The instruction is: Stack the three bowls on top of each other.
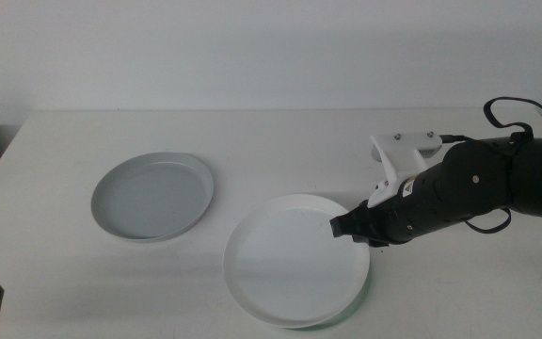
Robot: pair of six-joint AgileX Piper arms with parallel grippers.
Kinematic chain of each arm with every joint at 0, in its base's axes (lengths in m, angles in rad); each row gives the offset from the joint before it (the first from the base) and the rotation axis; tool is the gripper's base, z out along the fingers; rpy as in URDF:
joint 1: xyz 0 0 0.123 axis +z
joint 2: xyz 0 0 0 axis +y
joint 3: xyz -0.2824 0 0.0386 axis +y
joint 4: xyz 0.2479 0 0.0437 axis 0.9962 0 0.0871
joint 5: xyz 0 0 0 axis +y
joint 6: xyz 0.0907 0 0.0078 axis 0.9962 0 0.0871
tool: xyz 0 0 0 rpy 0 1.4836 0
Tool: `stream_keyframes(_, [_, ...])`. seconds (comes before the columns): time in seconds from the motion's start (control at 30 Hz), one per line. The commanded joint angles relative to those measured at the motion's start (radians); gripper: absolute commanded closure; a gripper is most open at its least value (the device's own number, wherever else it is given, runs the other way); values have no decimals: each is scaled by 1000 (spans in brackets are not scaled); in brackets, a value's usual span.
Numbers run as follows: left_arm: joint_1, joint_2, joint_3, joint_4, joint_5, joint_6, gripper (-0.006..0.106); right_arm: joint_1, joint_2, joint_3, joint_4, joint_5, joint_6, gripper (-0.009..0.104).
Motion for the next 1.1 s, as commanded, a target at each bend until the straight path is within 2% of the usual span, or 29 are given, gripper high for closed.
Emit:
stream_keyframes(0.0, [-1, -14, 2, -1, -82, -7, 10, 3, -46, -20, -4, -50, -3, 95])
stream_keyframes(0.5, [-1, -14, 2, -1, -82, -7, 10, 3, 1, -20, -25, -53, 1, 95])
stream_keyframes(0.6, [-1, -14, 2, -1, -82, -7, 10, 3, -1, -20, -25, -54, 10, 92])
stream_keyframes(0.63, [-1, -14, 2, -1, -82, -7, 10, 3, 0, -20, -27, -51, 2, 84])
stream_keyframes(0.8, [-1, -14, 2, -1, -82, -7, 10, 3, -6, -25, -29, -47, 0, 62])
stream_keyframes(0.93, [-1, -14, 2, -1, -82, -7, 10, 3, -51, -25, -29, -41, 3, 39])
stream_keyframes(1.07, [-1, -14, 2, -1, -82, -7, 10, 3, -167, -25, -29, -17, -3, 28])
